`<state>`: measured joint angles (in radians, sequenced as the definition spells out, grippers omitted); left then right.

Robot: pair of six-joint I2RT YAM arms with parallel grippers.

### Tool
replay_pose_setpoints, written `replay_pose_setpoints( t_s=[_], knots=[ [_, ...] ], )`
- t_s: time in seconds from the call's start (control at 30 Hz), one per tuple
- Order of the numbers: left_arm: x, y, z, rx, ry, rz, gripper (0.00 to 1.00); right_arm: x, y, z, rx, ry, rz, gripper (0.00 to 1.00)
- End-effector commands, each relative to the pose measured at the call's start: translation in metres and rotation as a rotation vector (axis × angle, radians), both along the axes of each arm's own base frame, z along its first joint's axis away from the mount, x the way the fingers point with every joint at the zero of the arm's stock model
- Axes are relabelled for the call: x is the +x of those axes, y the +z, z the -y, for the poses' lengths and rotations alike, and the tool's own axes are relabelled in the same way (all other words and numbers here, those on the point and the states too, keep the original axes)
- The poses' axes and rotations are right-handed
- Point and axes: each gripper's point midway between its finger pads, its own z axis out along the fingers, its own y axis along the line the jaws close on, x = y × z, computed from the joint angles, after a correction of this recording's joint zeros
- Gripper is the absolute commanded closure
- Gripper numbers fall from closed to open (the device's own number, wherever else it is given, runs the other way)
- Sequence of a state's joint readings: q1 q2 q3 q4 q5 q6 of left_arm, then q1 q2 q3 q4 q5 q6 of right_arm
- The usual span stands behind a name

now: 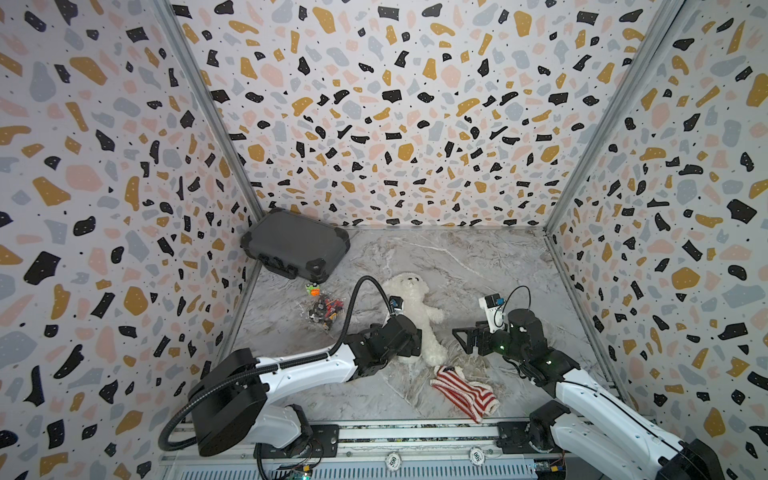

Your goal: Dress the teddy bear

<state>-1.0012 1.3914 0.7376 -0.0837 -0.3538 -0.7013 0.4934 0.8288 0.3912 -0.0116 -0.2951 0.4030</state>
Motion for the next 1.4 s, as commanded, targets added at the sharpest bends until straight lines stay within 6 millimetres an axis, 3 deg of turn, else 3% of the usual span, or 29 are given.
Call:
replay_pose_setpoints(
  t_s=[0.0,0.33,0.43,0.6,0.83,1.1,1.37],
  knots=[
    [0.005,0.011,0.008,-0.046,0.034,0.033,0.09,-0.01,-0.005,-0.004,0.007,0.02,-0.03,0.01],
    [-0.001,-0.001,-0.002,-0.027,0.041,0.028,0.34,-0.014,-0.006,-0.009,-0.02,0.037,-0.034,0.02],
    [-0.003,-0.002,-0.005,-0.018,0.037,0.025,0.34,-0.015,-0.006,-0.011,-0.031,0.04,-0.036,0.02],
    [-0.01,-0.013,-0.003,-0.007,0.004,-0.009,0.26,-0.014,-0.004,-0.014,-0.031,0.041,-0.034,0.02],
    [-0.016,-0.026,-0.009,0.029,-0.02,-0.035,0.32,-0.013,-0.006,-0.016,-0.046,0.039,-0.035,0.02],
    [-0.007,-0.024,-0.026,0.094,0.003,-0.002,0.59,-0.013,-0.013,-0.019,-0.052,0.045,-0.045,0.02],
    [0.003,-0.023,-0.048,0.119,0.011,-0.003,0.78,-0.01,-0.014,-0.018,-0.071,0.037,-0.036,0.02]
  ],
)
